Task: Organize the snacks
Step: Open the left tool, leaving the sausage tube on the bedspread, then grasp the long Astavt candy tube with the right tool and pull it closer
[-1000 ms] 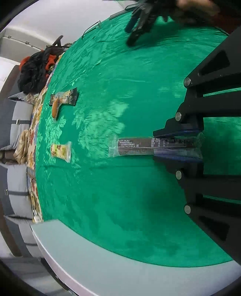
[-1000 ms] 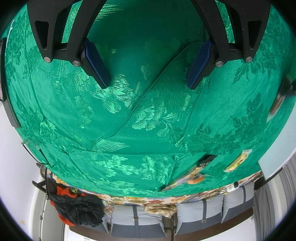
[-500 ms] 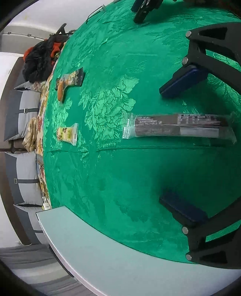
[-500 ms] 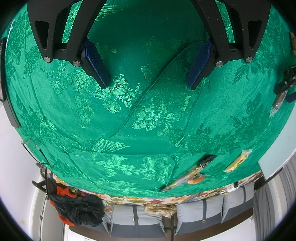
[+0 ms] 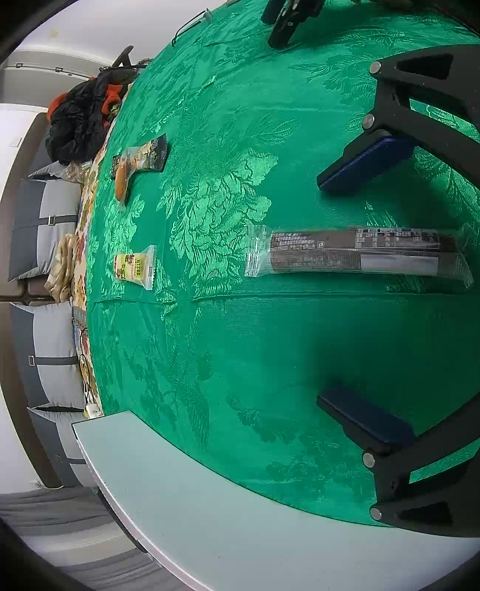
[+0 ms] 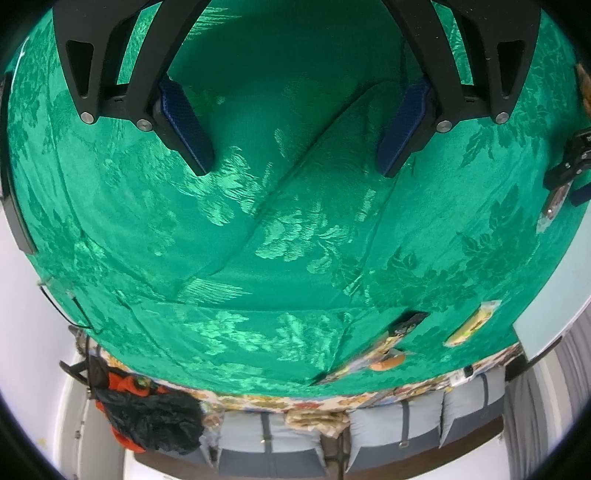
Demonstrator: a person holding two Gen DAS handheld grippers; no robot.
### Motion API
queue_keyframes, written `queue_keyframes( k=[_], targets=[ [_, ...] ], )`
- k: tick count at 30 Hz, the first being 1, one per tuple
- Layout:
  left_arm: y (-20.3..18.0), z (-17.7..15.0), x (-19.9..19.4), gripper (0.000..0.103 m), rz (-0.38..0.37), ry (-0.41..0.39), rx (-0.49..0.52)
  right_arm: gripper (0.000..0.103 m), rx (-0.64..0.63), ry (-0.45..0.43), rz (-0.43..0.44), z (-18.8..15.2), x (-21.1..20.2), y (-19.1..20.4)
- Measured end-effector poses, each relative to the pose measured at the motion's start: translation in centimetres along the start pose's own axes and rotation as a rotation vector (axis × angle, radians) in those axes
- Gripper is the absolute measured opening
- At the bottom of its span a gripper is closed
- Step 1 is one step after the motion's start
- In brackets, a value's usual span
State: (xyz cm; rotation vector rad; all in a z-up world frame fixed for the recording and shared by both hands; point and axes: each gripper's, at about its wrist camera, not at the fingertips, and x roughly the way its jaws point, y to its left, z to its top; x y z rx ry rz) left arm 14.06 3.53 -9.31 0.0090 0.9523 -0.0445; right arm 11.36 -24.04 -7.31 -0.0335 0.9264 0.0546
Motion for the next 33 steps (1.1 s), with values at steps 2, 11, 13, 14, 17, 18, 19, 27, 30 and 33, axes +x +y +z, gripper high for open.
queue_keyframes(
  k=[2,11,13,14,17,18,19,27,30,33],
  targets=[
    [0.0,0.0,0.0,0.103,0.000,0.000,0.000,0.092,-0.004,0.041,0.025,1.6,0.4,0.5],
    [0.0,0.0,0.0,0.103,0.000,0.000,0.000,0.090,0.054,0.010,0.141,12.3,5.1,6.2],
    [0.0,0.0,0.0,0.103,0.000,0.000,0.000,0.089,0.057,0.049,0.133,13.6,7.3,7.2],
    [0.0,0.0,0.0,0.103,0.000,0.000,0.000,0.089,0.061,0.084,0.123,14.1,8.7,7.7],
    [0.0,0.0,0.0,0.103,-0.001,0.000,-0.001,0.077,0.017,0.064,0.056,14.6,10.0,8.5],
    [0.0,0.0,0.0,0.103,-0.001,0.000,0.000,0.037,-0.036,0.043,0.012,14.6,9.9,8.8],
    [-0.1,0.0,-0.1,0.103,-0.001,0.000,0.000,0.028,-0.052,0.025,0.021,14.6,9.5,8.6],
    [-0.1,0.0,-0.1,0.103,0.000,0.000,0.000,0.011,-0.064,0.062,0.124,10.5,4.1,2.1],
    [0.0,0.0,-0.1,0.103,0.000,0.000,0.000,0.011,-0.094,0.097,0.171,6.7,1.1,1.0],
    [0.0,0.0,-0.1,0.103,0.000,0.000,0.000,0.016,-0.084,0.092,0.199,2.2,-1.2,0.0]
  ],
)
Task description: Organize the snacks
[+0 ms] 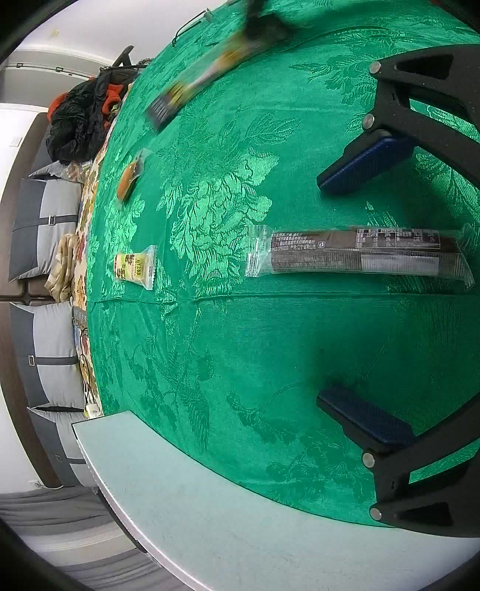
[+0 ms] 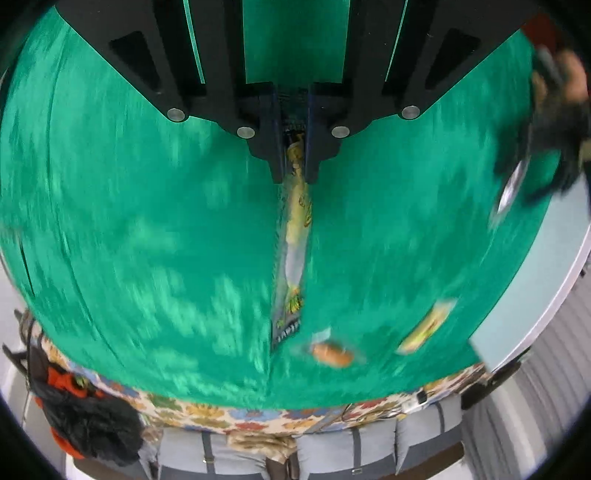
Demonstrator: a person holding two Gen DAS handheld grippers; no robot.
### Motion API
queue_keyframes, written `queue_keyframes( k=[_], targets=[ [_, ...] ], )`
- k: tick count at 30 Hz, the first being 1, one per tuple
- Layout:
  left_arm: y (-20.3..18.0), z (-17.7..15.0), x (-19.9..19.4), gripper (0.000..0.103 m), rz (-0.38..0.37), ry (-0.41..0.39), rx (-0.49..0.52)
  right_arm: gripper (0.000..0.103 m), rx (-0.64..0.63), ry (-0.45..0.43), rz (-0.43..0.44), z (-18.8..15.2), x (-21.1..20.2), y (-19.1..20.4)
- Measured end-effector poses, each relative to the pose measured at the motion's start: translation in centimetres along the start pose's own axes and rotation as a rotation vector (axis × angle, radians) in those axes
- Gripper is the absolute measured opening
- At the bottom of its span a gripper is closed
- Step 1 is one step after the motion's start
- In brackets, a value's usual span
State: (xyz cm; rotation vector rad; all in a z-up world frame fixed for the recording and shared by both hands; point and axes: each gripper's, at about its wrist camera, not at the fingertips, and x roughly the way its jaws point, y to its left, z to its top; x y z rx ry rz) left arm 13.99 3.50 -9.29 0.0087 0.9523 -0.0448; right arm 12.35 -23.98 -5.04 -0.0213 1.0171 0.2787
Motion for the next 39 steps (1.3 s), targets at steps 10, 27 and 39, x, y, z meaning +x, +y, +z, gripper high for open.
queue_keyframes(
  k=[10,27,39],
  targets=[
    [0.0,0.0,0.0,0.103,0.000,0.000,0.000,0.081,-0.110,-0.147,-0.155,-5.9,-0.9,2.9],
    [0.0,0.0,0.0,0.103,0.000,0.000,0.000,0.092,-0.010,-0.126,-0.149,-5.7,-0.1,1.6],
    [0.0,0.0,0.0,0.103,0.000,0.000,0.000,0.092,-0.010,-0.126,-0.149,-5.8,-0.2,1.6]
  ],
)
